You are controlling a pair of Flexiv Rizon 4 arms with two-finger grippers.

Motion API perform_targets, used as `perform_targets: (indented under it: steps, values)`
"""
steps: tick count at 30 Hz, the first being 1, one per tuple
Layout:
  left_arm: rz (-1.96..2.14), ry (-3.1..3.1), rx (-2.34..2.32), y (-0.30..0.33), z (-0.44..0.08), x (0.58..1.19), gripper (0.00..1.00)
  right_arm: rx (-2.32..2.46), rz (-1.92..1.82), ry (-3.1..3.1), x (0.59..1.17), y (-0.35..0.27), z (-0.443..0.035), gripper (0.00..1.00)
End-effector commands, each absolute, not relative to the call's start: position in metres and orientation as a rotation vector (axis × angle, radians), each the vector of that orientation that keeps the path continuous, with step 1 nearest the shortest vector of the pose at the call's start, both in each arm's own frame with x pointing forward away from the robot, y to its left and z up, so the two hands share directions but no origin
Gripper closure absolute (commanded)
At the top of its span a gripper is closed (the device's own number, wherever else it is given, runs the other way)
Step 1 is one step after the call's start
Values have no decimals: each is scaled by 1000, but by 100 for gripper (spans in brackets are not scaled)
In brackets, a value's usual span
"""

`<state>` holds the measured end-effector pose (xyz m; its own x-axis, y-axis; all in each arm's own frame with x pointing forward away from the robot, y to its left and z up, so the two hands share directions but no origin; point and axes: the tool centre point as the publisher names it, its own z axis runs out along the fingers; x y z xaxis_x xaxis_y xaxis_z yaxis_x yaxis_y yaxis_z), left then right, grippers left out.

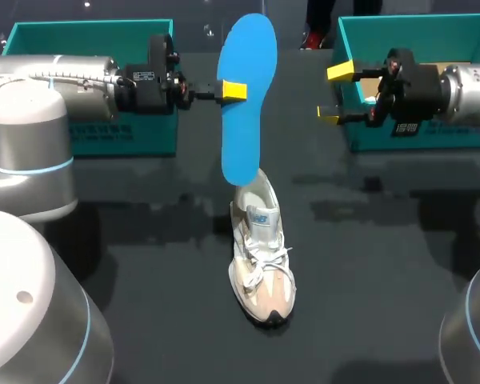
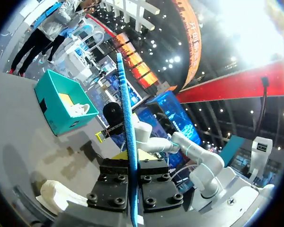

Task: Take the shoe out of the shoebox, open the shoe tongue, remove and reinsert the insole, then place the shoe into the shoebox

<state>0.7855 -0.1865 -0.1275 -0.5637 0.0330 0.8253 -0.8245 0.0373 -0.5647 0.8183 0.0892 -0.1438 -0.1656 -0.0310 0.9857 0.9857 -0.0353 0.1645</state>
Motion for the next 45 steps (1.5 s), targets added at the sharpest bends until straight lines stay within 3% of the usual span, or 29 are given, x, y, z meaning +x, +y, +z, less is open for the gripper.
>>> perform_targets:
  steps: [1,45]
  values:
    - [1555,-1571,928,-195,-140,776,100,-1126,-1370,-1290,818,90,-144,0]
    - [1303,-1136,1442,-214,-195,779,100,-1206,-1315,-1444,815,81,-134,0]
